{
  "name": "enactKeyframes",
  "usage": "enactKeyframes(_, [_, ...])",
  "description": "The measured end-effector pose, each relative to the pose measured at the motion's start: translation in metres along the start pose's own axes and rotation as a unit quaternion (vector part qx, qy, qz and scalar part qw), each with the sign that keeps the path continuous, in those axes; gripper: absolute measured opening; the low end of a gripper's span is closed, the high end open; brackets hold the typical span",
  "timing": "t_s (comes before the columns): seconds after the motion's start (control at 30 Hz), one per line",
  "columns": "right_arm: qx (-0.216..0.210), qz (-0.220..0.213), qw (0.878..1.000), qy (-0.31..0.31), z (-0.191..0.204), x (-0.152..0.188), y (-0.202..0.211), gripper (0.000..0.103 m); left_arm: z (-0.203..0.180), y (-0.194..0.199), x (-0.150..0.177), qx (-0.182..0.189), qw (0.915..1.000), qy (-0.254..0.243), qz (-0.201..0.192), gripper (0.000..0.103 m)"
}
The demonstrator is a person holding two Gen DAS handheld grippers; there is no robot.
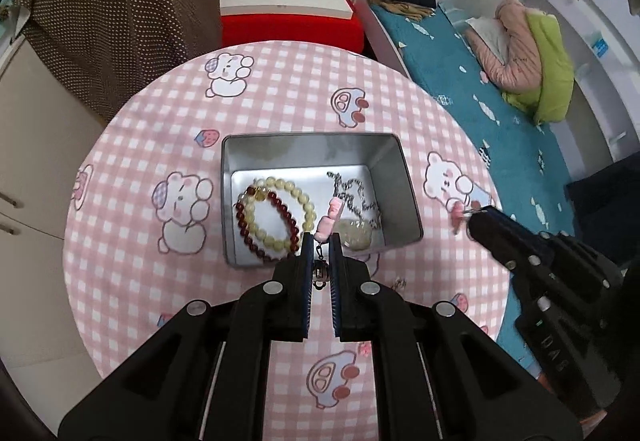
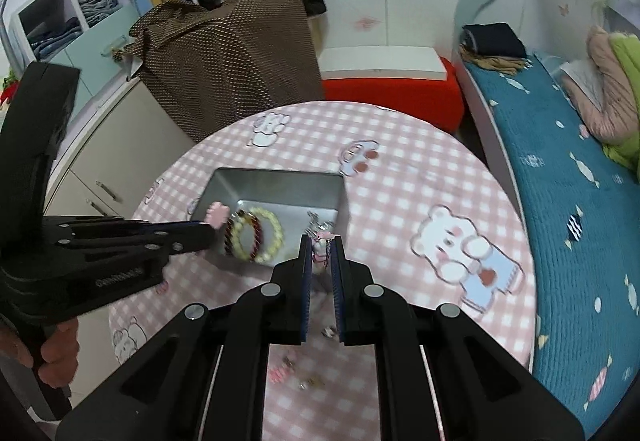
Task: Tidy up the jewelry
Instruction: 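Carry both charms into the grey tray and open both grippers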
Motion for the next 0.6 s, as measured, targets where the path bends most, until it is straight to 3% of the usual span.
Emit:
enactKeyframes(0.5, [0.011,0.058,0.998,0.002,0.011,-0.007,-0.049,0.011,0.003,-0.045,-0.02,0.034,0.9981,-0.014,0.048,0.008])
enactKeyframes(0.53, [0.011,0.058,0.998,-0.002,0.009,-0.008,-0.049,0.013,0.003,-0.046,-0.021,0.034,0.9981,-0.015,0.05,0.008])
enactKeyframes(0.57, [0.012,0.055,0.998,-0.007,0.006,-0.009,-0.047,0.021,0.003,-0.047,-0.021,0.034,0.998,-0.017,0.051,0.008])
enactKeyframes(0.6, [0.017,0.054,0.998,-0.011,0.004,-0.01,-0.046,0.037,0.004,-0.047,-0.022,0.034,0.9979,-0.018,0.052,0.008])
Point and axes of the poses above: each gripper's, at about its wrist camera, not at the fingertips, and y roughly against the way its jaws point, z to its left, x to its underside, the point moved 7 cm from there along -y, roughly the way its jaws point, and after that the axes turned 3 degrees about z, right-handed, at the moved point
